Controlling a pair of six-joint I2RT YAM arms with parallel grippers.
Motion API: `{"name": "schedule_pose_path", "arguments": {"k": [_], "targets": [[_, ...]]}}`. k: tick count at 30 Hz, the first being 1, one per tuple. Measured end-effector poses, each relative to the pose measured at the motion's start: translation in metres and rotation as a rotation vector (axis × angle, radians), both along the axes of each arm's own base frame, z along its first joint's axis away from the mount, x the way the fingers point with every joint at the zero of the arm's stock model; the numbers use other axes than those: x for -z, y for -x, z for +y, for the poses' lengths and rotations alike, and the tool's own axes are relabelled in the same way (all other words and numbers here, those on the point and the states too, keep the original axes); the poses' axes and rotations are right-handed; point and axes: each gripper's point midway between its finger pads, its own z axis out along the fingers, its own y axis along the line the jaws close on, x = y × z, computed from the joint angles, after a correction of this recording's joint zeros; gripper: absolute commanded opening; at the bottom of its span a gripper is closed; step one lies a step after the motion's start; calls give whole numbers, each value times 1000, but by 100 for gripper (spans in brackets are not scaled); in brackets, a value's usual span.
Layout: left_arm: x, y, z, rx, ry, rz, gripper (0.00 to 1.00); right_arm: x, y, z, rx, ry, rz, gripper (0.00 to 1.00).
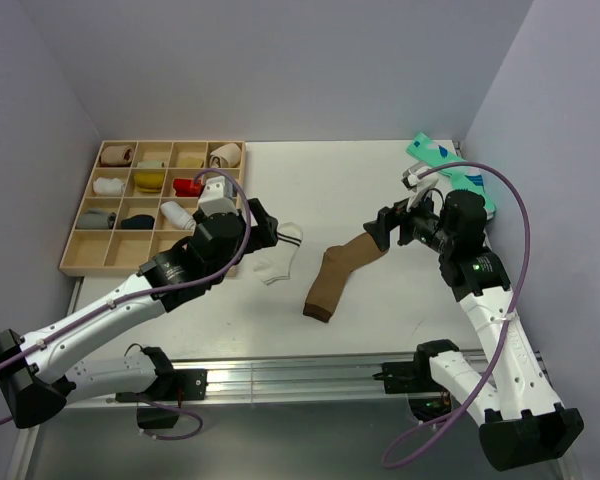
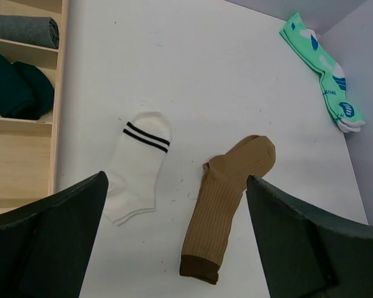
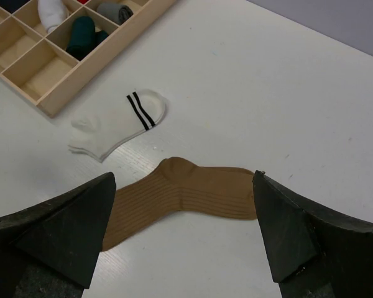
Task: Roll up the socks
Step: Roll the sock at the center of the board.
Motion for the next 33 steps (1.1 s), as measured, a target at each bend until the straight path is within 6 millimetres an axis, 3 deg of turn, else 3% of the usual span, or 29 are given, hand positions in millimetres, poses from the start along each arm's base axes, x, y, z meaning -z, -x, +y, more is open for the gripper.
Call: {"name": "schedule_pose_path", "arguments": {"k": [9, 16, 19, 22, 25, 28, 33], "targets": [[0, 0, 0, -1, 3, 1, 99, 3, -3, -6, 14, 46, -15, 96], [1, 0, 0, -5, 8, 6, 99, 6, -20, -6, -13, 118, 24, 83], [3, 1, 2, -10, 3, 16, 99, 15, -28, 0, -46, 143, 60, 78], [4, 3, 4, -16, 2, 21, 98, 40, -27, 16, -111, 186, 127, 74], [2, 5, 10, -27, 9, 17, 97, 66, -16, 41, -201, 236, 180, 70], [-1, 9, 17, -39, 24, 11, 96, 95, 9, 68, -316, 294, 234, 68], [-9, 13, 24, -54, 53, -7, 95, 133, 53, 88, -447, 386, 297, 65]]}}
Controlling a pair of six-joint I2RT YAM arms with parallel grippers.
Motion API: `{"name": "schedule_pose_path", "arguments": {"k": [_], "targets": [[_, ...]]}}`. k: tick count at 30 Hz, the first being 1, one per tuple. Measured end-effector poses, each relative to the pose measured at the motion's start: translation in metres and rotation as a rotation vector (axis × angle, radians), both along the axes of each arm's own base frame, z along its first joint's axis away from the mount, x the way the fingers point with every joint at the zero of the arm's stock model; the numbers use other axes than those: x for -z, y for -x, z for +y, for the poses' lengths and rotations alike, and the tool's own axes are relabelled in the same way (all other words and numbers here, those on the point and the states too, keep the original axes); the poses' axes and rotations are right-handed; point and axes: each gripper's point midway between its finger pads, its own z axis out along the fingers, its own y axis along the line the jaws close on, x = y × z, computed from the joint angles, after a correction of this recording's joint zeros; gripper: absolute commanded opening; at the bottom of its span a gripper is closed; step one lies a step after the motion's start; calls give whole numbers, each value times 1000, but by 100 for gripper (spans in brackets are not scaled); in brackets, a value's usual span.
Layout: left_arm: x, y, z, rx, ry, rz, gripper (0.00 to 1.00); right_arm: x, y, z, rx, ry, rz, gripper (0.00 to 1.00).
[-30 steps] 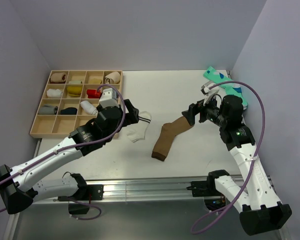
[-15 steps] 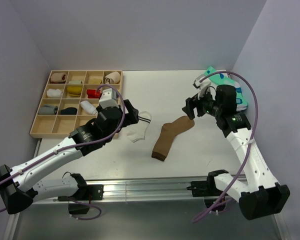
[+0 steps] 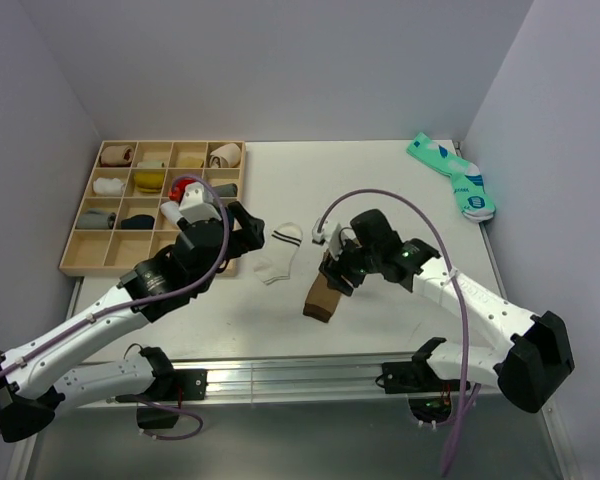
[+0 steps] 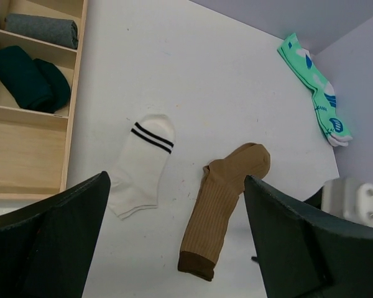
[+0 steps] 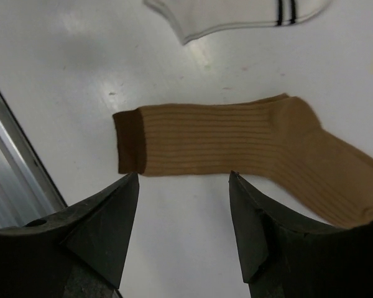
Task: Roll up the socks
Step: Roll the sock at the center of the board.
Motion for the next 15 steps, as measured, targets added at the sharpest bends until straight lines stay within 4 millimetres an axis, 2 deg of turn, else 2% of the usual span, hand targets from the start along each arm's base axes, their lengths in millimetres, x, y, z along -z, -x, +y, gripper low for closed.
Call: {"name": "schedule_pose_path", "arguments": {"k": [5, 10, 15], "targets": [[-3, 1, 1, 0, 8, -8, 92, 28, 31, 7, -81, 66, 50, 62], [-6, 0, 1, 1, 12, -12, 91, 46, 41, 15, -116, 119, 87, 59], [-13, -1, 1, -1, 21, -25, 91, 76, 53, 24, -151, 205, 154, 55]]}}
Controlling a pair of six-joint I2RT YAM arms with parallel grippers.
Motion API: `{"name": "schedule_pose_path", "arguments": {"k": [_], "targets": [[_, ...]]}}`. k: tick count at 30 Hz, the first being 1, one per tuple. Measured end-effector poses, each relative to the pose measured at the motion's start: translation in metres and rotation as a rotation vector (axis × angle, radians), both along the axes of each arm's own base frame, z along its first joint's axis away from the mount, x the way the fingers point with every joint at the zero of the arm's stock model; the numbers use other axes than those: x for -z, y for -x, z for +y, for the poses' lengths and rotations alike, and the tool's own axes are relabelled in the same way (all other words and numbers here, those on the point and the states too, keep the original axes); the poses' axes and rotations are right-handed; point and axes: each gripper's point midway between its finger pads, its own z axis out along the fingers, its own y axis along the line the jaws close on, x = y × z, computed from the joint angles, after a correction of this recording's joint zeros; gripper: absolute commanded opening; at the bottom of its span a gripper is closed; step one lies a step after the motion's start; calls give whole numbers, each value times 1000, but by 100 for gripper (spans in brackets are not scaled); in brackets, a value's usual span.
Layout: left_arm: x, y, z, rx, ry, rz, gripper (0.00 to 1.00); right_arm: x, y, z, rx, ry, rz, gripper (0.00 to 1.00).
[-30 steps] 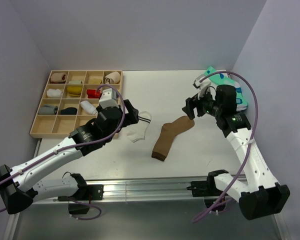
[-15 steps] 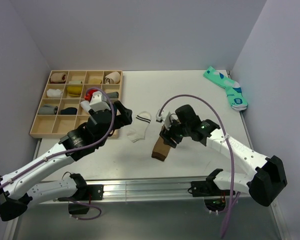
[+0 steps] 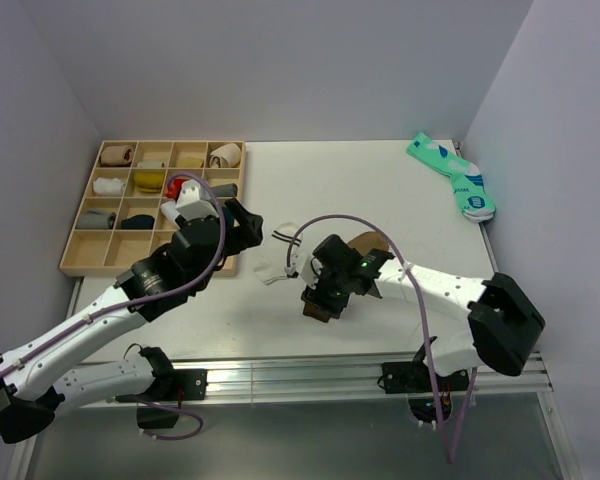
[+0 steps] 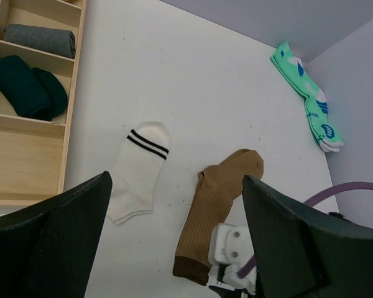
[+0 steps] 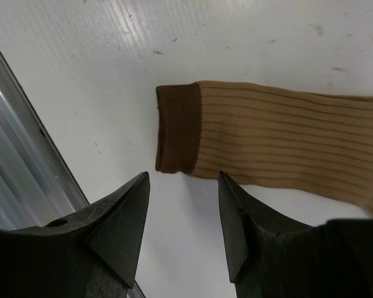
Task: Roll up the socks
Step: Roll the sock at the center of the board.
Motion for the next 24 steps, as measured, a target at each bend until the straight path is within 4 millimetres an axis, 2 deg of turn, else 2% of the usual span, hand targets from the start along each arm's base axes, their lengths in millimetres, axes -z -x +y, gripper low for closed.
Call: {"name": "schedule_pose_path", "arguments": {"k": [3, 7, 15, 24], "targets": [[-2, 0, 3, -4, 0, -4, 91, 20, 8, 3, -17, 64, 41, 53], [-9, 0, 7, -6, 10, -21, 91, 33, 15, 7, -34, 112, 60, 51], [-21, 1, 12, -7, 36, -48, 91, 38, 16, 21, -50, 127, 37, 49], [-15, 0, 14, 1, 40, -43, 91, 46, 10, 22, -35, 159, 22, 47]]}}
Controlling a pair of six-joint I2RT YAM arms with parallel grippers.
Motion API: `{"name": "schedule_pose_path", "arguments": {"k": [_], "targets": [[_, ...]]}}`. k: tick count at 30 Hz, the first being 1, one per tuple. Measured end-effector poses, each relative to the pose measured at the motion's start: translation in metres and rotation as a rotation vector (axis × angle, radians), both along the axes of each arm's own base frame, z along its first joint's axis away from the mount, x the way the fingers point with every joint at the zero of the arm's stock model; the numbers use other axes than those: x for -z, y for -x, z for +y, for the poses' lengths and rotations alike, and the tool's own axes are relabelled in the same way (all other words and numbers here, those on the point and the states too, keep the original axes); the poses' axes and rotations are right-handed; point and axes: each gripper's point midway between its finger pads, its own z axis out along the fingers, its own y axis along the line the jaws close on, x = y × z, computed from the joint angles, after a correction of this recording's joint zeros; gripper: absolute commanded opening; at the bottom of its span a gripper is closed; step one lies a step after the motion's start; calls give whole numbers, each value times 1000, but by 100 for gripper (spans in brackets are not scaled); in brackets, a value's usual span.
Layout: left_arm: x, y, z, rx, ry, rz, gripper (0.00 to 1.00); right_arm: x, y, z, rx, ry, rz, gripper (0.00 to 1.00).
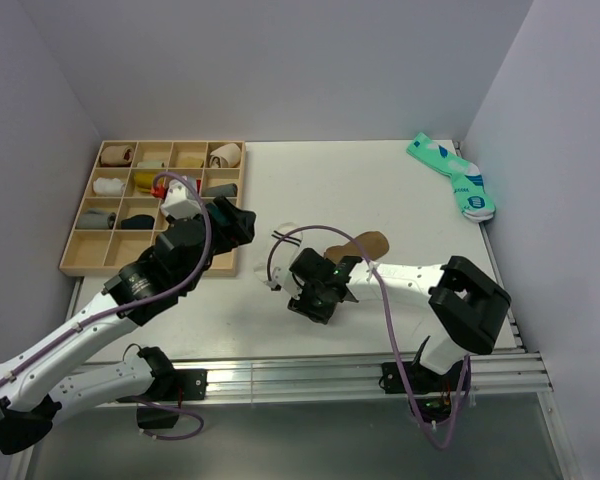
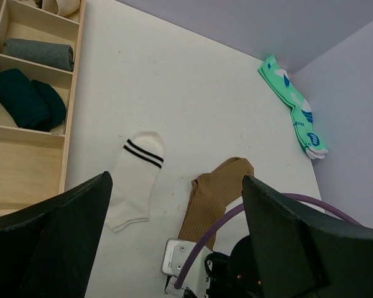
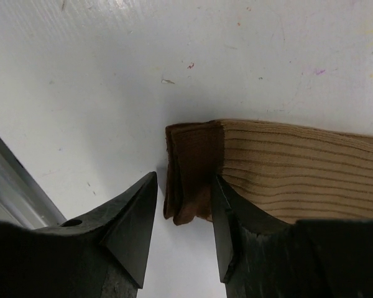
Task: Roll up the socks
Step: Roll the sock at the center of the board.
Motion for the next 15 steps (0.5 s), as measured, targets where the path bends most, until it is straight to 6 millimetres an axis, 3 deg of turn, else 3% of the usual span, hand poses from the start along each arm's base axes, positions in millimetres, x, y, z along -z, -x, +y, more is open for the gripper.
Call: {"name": "schedule_pose_path", "arguments": {"k": [7, 15], "targets": [[9, -1, 0, 3, -9, 11, 91, 5, -5, 0, 8, 15, -15, 38], [12, -2, -1, 3, -13, 16, 90, 5, -12, 0, 14, 26, -45, 19]]}}
